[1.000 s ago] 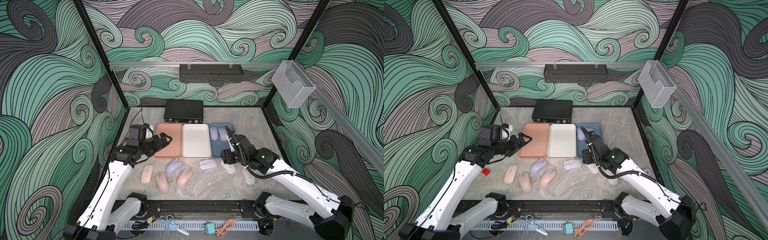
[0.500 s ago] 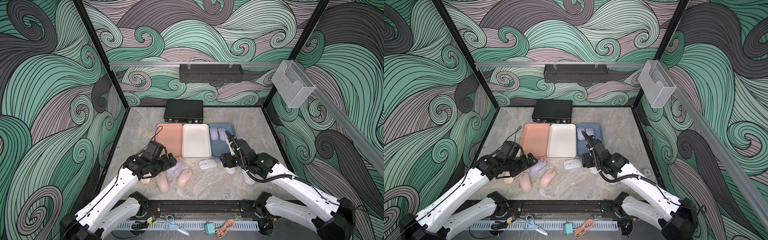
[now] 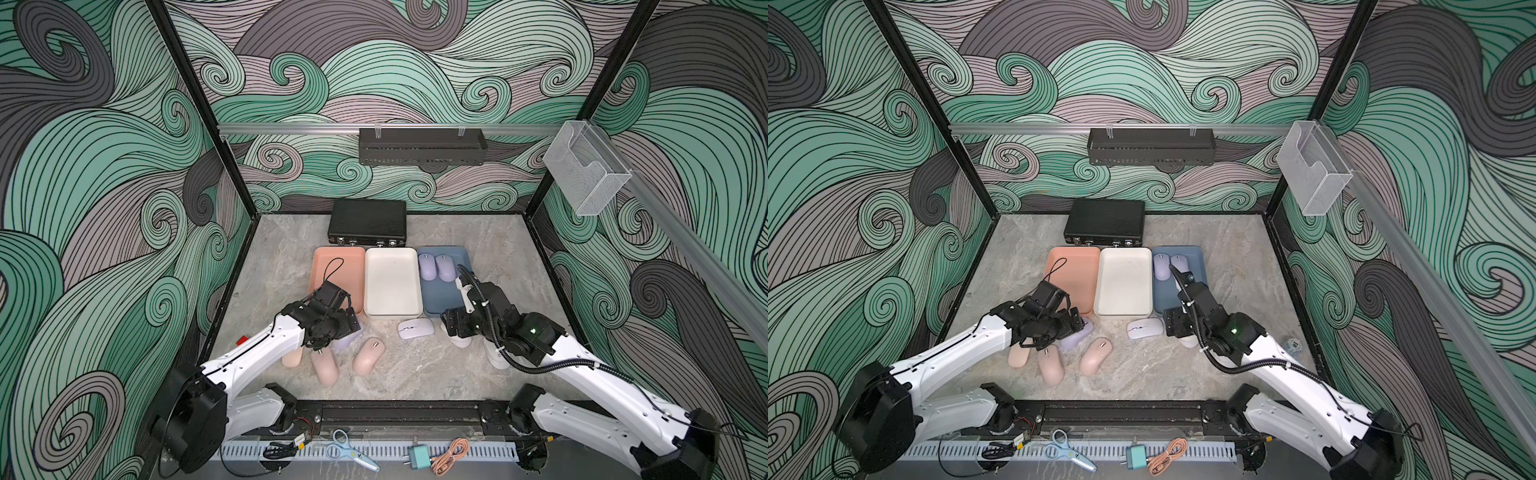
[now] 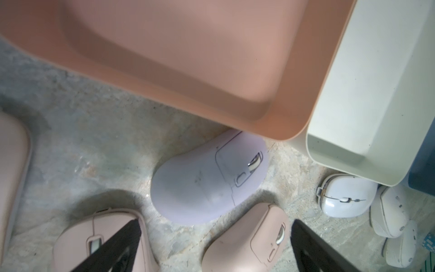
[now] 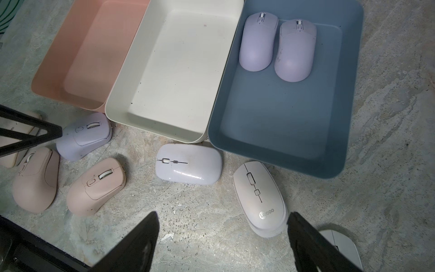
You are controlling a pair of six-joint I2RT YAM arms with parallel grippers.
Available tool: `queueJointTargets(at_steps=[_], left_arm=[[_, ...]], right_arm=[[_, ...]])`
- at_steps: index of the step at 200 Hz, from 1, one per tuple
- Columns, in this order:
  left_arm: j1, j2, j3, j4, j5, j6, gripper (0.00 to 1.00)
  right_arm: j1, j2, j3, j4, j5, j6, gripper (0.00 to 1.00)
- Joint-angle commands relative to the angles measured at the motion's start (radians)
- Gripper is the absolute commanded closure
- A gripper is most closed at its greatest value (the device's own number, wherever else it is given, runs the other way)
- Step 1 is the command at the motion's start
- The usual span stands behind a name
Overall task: Place the mice by color into the storage box
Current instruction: Adjust the mouse at the center of the board.
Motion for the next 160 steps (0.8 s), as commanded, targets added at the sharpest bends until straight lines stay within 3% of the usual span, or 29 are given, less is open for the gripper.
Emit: queueJointTargets(at_steps=[1, 67, 160], left_arm=[[0.002, 0.075, 0.080, 0.037, -0.028, 0.062, 0.01], [0.001, 0.208, 0.116, 0.049, 0.002, 0.115, 0.01], [-0.095, 0.170, 0.050, 0.113, 0.101, 0.033, 0.01]], right_arm=[[0.000, -0.038, -0.013, -0.021, -0.005, 0.014, 0.15], [-0.002, -0.096, -0.036, -0.047, -0.018, 0.014, 0.14], [-0.004, -0.047, -0.013, -0.039, -0.027, -0.001, 0.13]])
